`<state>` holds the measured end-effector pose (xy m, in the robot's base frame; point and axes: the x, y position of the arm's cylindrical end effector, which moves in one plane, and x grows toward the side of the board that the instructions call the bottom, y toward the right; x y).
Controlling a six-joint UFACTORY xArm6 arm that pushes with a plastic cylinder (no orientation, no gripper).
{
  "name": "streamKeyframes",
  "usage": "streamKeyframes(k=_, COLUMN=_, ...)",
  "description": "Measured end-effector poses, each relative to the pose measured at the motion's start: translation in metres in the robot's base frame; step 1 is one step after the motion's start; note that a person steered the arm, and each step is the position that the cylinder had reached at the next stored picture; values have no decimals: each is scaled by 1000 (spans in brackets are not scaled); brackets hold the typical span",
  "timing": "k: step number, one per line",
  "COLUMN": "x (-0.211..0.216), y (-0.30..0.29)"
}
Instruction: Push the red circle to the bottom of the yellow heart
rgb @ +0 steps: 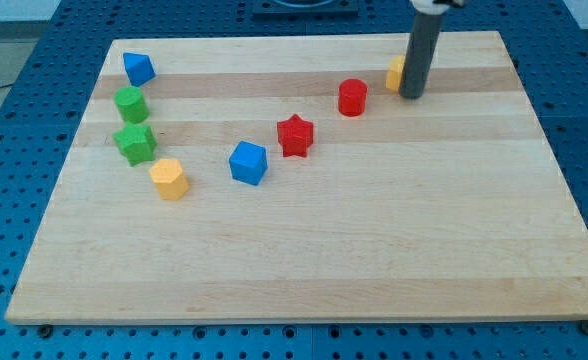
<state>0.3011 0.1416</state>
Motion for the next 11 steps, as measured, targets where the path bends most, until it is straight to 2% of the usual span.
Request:
streamKeyframes(k=1, x=-27, y=-1)
streamKeyframes(k=2, x=52, y=13)
streamKeyframes(k=3, x=120, y=-23)
streamKeyframes(k=4, x=89, y=-122)
streamKeyframes(k=5, x=35, y=-124)
streamKeyframes(k=6, x=48, y=-74)
streamKeyframes(k=7, x=49, y=-67)
streamKeyframes(k=8, x=75, y=-76)
streamKeyframes(k=9, x=51, y=-82)
streamKeyframes(k=11, x=45, y=-49)
